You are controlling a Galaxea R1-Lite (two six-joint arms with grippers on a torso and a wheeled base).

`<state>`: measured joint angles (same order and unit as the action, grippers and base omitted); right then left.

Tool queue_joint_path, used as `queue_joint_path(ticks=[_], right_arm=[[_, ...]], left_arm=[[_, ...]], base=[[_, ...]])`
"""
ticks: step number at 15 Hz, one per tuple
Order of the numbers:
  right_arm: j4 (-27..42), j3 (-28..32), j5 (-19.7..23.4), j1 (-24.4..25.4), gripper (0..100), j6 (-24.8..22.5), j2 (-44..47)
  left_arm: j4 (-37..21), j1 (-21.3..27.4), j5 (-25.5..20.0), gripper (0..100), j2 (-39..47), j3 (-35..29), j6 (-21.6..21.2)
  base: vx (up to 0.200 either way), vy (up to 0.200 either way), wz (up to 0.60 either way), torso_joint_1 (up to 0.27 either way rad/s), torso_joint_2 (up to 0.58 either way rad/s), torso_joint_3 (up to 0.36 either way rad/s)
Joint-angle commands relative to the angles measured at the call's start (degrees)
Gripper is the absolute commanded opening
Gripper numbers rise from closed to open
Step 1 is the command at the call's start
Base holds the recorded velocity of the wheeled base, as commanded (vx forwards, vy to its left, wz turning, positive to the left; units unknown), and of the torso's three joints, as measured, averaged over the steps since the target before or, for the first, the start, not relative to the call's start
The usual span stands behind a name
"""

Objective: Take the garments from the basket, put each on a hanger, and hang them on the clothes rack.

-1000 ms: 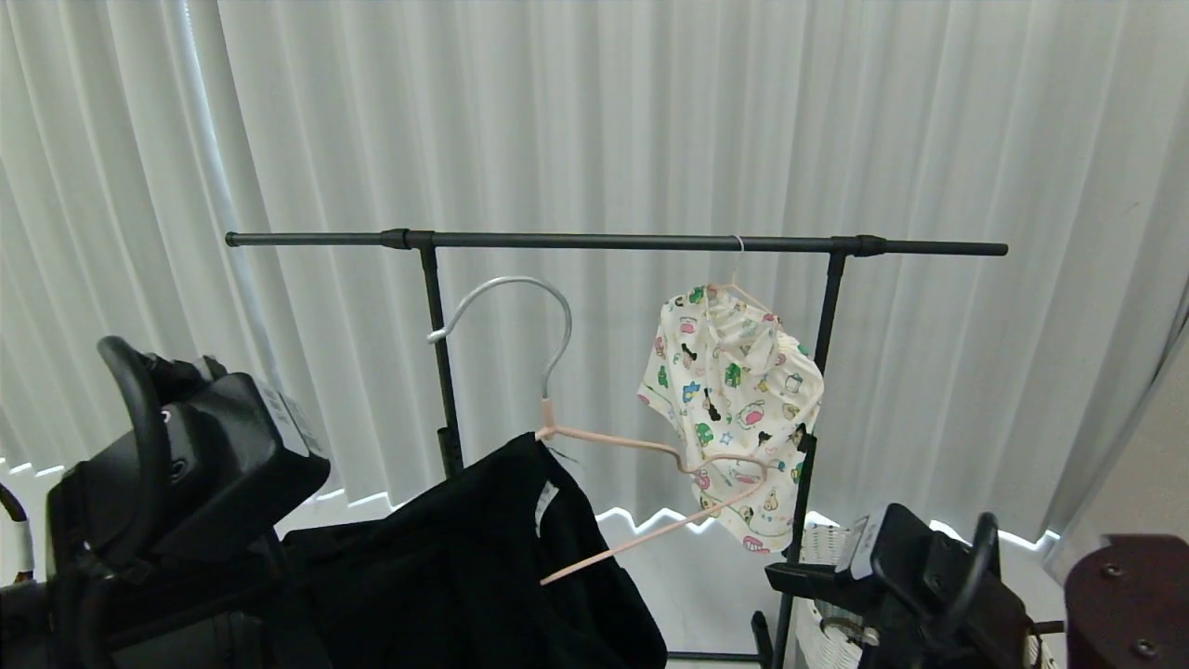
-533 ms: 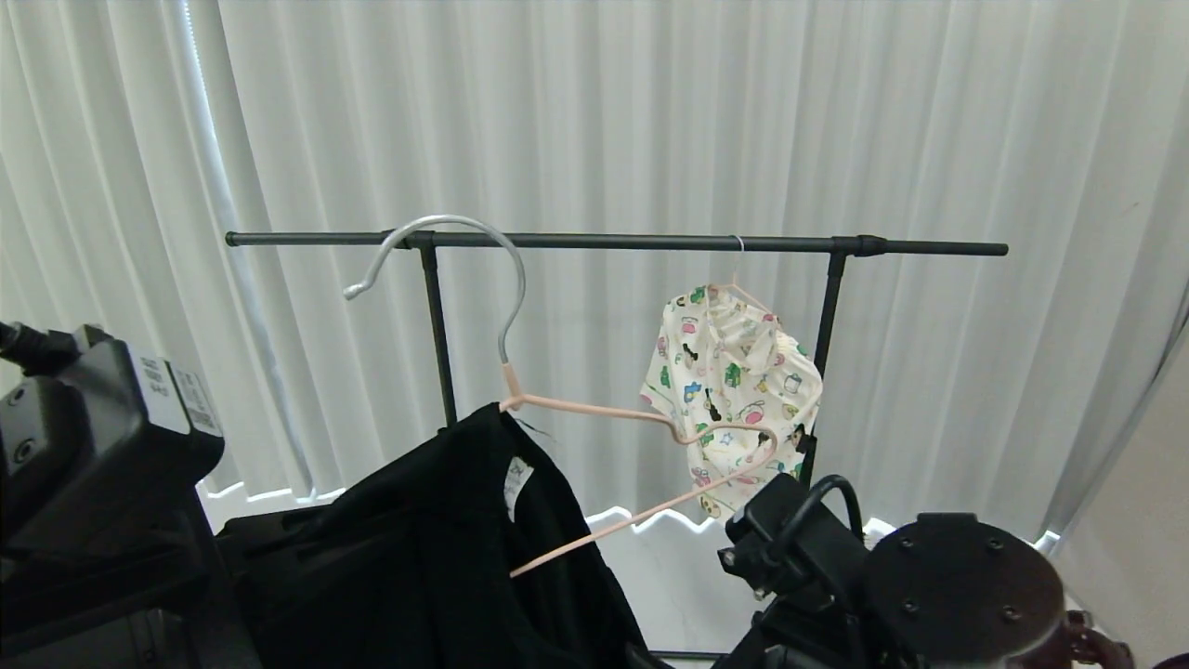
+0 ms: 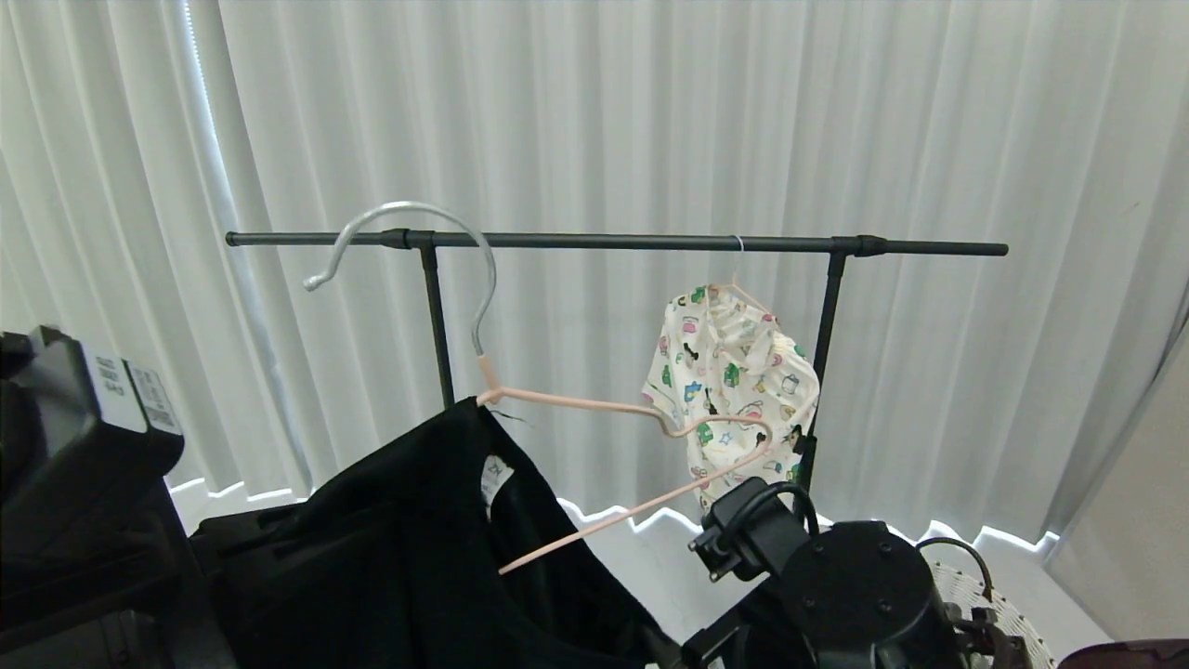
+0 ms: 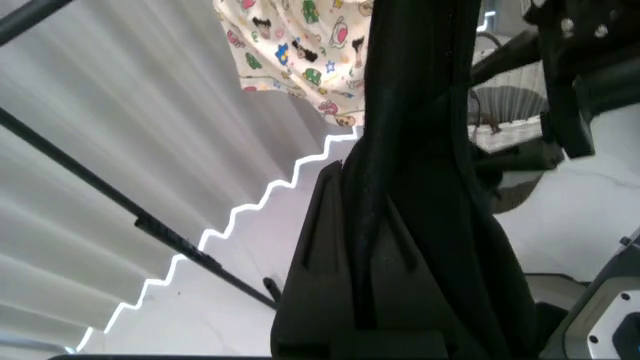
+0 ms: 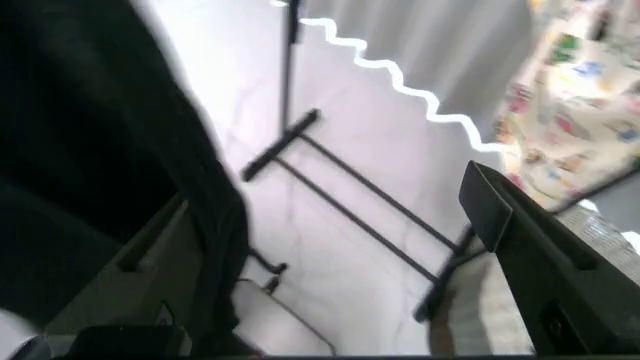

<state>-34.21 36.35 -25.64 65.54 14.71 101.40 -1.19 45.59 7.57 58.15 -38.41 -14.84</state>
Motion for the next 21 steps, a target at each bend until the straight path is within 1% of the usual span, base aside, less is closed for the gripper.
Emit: queue_joint_path(ticks=[1, 2, 4, 7, 10, 13, 15, 16, 18, 21], right_arm=[[0.0, -0.6, -2.4, -5.1, 100, -1.7, -0.1], [0.0, -0.9, -3.4, -7.8, 100, -3.6, -0.3], [-0.2, -0.9, -3.8, -12.5, 100, -7.9, -0.7], [-1.6, -0.1, -3.8, -17.5, 100, -12.3, -0.6], [-4.5, -0.1, -3.5, -20.5, 100, -15.5, -0.7], [-5.5, 0.4, -3.0, -21.2, 100, -16.8, -2.5], [-5.5, 0.4, -2.4, -21.2, 100, -18.7, -4.0], [-5.5, 0.4, -1.5, -21.2, 100, -19.5, -4.8], [-5.5, 0.1, -0.6, -20.5, 100, -20.9, -5.7], [-5.5, -0.7, 0.1, -17.4, 100, -21.2, -5.8]], left_arm=[[0.5, -2.3, 0.3, 0, -1.2, 2.6, 0.2], [1.4, -2.7, 0.3, 0, -1.6, 3.4, 0.3], [2.4, -3.0, 0.3, 0, -3.0, 4.7, 0.3], [2.4, -3.0, -0.2, 0, -6.5, 7.6, 0.0], [2.4, -2.9, -0.2, 0, -7.5, 10.7, -0.2], [2.3, -2.8, -0.2, 0, -6.6, 14.8, -0.5], [2.3, -2.8, 0.1, 0, -4.2, 17.4, -0.5], [2.3, -2.9, 0.2, 0, -2.6, 17.6, -0.4], [2.6, -3.1, 0.3, 0, 0.1, 16.0, 0.0], [3.2, -3.4, 0.3, 0, 1.5, 13.7, 0.4]], base=[[0.0, 0.0, 0.0, 0.0, 0.0, 0.0], [0.0, 0.0, 0.0, 0.0, 0.0, 0.0], [0.0, 0.0, 0.0, 0.0, 0.0, 0.0], [0.0, 0.0, 0.0, 0.0, 0.0, 0.0], [0.0, 0.0, 0.0, 0.0, 0.0, 0.0], [0.0, 0.0, 0.0, 0.0, 0.0, 0.0], [0.0, 0.0, 0.0, 0.0, 0.0, 0.0], [0.0, 0.0, 0.0, 0.0, 0.0, 0.0], [0.0, 0.0, 0.0, 0.0, 0.0, 0.0], [0.0, 0.0, 0.0, 0.0, 0.0, 0.0]])
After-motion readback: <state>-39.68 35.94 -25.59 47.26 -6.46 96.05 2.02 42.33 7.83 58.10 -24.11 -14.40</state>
